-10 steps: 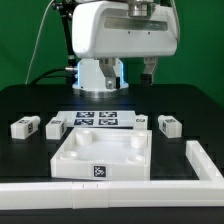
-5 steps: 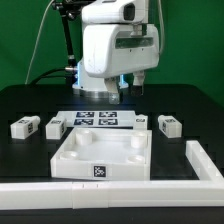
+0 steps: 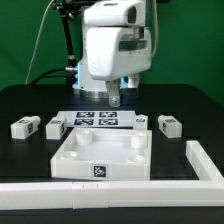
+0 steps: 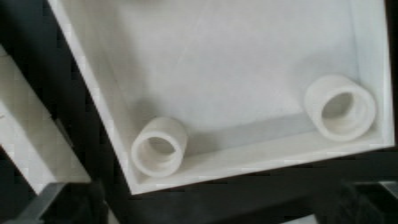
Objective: Assemble one leg
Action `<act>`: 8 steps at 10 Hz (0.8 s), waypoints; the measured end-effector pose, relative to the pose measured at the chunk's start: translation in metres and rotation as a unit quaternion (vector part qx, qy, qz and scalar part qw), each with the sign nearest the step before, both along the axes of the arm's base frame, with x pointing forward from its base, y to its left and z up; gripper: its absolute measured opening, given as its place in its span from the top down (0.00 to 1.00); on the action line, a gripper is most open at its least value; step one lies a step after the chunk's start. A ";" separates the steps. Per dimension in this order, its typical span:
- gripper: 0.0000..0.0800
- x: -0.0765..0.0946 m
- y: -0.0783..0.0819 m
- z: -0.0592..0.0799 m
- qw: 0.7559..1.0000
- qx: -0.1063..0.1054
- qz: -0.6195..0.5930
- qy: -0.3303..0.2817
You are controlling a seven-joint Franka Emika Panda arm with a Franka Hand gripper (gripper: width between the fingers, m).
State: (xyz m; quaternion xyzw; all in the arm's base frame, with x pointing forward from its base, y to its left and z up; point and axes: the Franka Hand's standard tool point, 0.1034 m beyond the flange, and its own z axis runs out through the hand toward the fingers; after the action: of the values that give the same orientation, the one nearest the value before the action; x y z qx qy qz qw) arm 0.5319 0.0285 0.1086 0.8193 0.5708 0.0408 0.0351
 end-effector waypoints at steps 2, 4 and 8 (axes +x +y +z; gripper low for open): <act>0.19 -0.009 0.001 -0.016 0.997 -0.010 0.079 0.013; 0.19 -0.020 0.001 -0.028 0.994 -0.016 0.109 0.027; 0.19 -0.020 0.001 -0.028 0.994 -0.016 0.108 0.027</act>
Offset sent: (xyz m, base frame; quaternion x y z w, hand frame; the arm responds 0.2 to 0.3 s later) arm -0.0251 0.0019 -0.0226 0.0106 -0.0011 -0.1082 0.9941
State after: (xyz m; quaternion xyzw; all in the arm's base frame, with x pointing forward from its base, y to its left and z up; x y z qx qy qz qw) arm 0.5119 0.0292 0.0806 0.7530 0.6572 0.0133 0.0283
